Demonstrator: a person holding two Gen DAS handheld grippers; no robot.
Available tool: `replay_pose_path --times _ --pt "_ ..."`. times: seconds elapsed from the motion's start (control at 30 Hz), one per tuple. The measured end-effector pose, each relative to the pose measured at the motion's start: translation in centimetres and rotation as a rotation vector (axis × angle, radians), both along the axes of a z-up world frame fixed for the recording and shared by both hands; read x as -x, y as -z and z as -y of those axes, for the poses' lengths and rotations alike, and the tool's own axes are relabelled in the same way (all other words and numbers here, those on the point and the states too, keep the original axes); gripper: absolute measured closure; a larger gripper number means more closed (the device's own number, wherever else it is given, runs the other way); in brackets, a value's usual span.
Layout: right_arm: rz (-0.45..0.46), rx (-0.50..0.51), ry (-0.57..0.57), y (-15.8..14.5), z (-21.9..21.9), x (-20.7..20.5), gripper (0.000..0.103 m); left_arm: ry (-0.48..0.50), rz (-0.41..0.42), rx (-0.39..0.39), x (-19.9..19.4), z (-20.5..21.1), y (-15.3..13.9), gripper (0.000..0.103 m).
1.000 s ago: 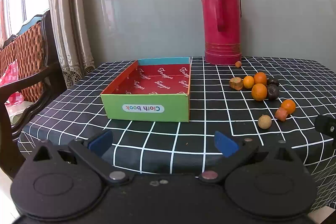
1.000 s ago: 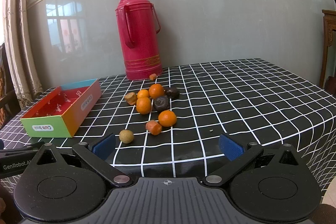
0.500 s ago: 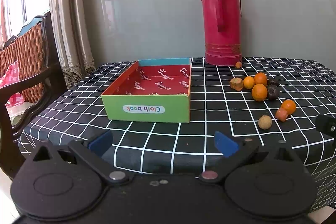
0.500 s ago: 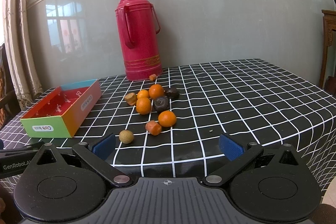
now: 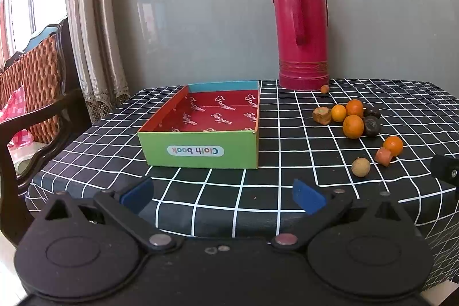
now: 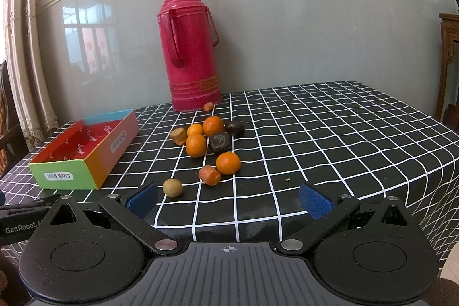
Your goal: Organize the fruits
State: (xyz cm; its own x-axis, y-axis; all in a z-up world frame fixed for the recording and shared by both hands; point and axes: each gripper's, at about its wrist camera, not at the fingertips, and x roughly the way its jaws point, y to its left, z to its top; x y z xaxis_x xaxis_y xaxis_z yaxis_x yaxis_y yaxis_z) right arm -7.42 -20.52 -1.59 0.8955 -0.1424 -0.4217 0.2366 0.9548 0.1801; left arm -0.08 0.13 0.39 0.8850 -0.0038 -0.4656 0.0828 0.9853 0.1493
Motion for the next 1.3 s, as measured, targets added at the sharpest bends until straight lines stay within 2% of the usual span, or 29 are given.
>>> replay_pose_path --times 0.33,0.53,0.67,0.9,1.03,1.2,1.3 --pt "0.025 -0.035 0.024 -0.5 0.7 0.5 0.000 0.029 0.010 -0.023 0.2 0.6 0.1 0.006" --pt "0.054 -0.085 0.068 -0.9 2.1 1.3 0.000 0.066 0.056 -0.082 0.7 1.7 -0.2 0.006" --pt "0.094 -0.118 0.120 -1.5 3.5 2.2 0.000 0.131 0.087 -0.138 0.6 3.1 -0.3 0.006" --pt "0.121 -0.167 0.238 -1.7 6.7 3.3 0.000 0.326 0.113 -0.220 -0.8 6.6 0.5 0.006" --pt "0.097 -0.118 0.300 -2.0 8.0 3.0 0.000 0.405 0.107 -0.223 -2.2 8.5 1.1 0.008" --pt "0.116 -0.088 0.293 -3.1 8.9 1.9 0.000 0.461 0.059 -0.183 -4.1 9.9 2.1 0.015" --pt "0.130 -0.044 0.297 -3.8 9.2 0.4 0.000 0.490 0.014 -0.165 -4.7 10.6 2.9 0.030"
